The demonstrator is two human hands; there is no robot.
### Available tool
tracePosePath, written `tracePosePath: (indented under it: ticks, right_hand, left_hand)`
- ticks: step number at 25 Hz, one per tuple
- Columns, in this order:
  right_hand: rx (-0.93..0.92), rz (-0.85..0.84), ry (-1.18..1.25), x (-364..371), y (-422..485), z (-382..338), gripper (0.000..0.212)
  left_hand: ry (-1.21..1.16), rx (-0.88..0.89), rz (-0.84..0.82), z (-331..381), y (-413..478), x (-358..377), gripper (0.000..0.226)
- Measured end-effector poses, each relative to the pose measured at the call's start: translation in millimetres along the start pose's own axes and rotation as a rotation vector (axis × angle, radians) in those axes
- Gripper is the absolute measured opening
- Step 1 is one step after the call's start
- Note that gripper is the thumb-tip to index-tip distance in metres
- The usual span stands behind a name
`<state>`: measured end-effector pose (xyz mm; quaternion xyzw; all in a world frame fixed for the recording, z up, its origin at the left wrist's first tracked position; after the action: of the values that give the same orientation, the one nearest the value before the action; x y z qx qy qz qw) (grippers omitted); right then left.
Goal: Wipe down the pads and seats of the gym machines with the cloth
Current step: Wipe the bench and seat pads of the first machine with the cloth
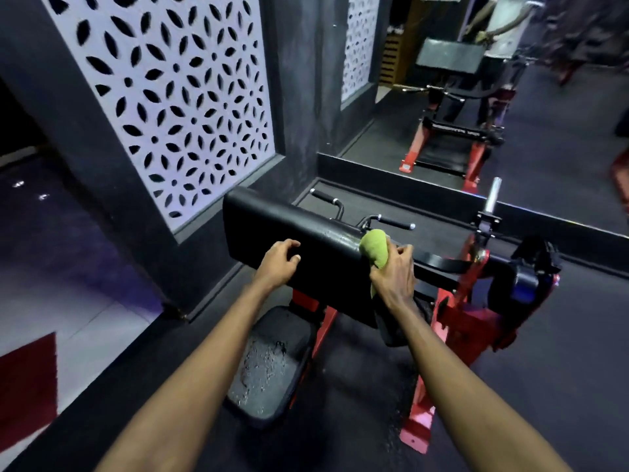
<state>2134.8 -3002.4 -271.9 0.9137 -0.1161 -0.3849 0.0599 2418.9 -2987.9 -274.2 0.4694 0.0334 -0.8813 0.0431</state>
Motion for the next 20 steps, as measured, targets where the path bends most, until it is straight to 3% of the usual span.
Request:
tracePosePath:
  ticks: [6, 13, 17, 20]
  right_hand:
    - [0.086, 0.136, -0.159, 7.6, 21.6, -4.6, 0.07]
    - [0.131, 0.138, -0.146, 39.6, 38.1, -19.1, 0.07]
    - [0.034, 0.066, -0.198, 41.5, 47.0, -22.1, 0.058]
    - [-0.013, 0.127, -0.219, 39.9, 50.9, -15.2, 0.049]
  left_hand:
    - [0.058, 0.157, -0.07, -15.4, 69.1, -12.4, 0.049]
    - [0.377, 0.321, -0.137, -16.1, 126.1, 15.1, 0.056]
    - [0.456, 0.431, -0.114, -24.2, 151.2, 16.9, 0.052]
    - [0.523, 0.58, -0.11, -28.8, 167.6, 14.8, 0.063]
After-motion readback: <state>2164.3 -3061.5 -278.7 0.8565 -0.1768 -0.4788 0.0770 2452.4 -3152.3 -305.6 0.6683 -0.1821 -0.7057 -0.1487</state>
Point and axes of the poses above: each hand's wrist, its own y-axis towards the middle knuckle, its own x-axis out of the palm, z = x × y, the point moved 7 cm from there along y, towards the middle knuckle, and after that the axes turned 10 degrees about y, right-handed, at the moved point
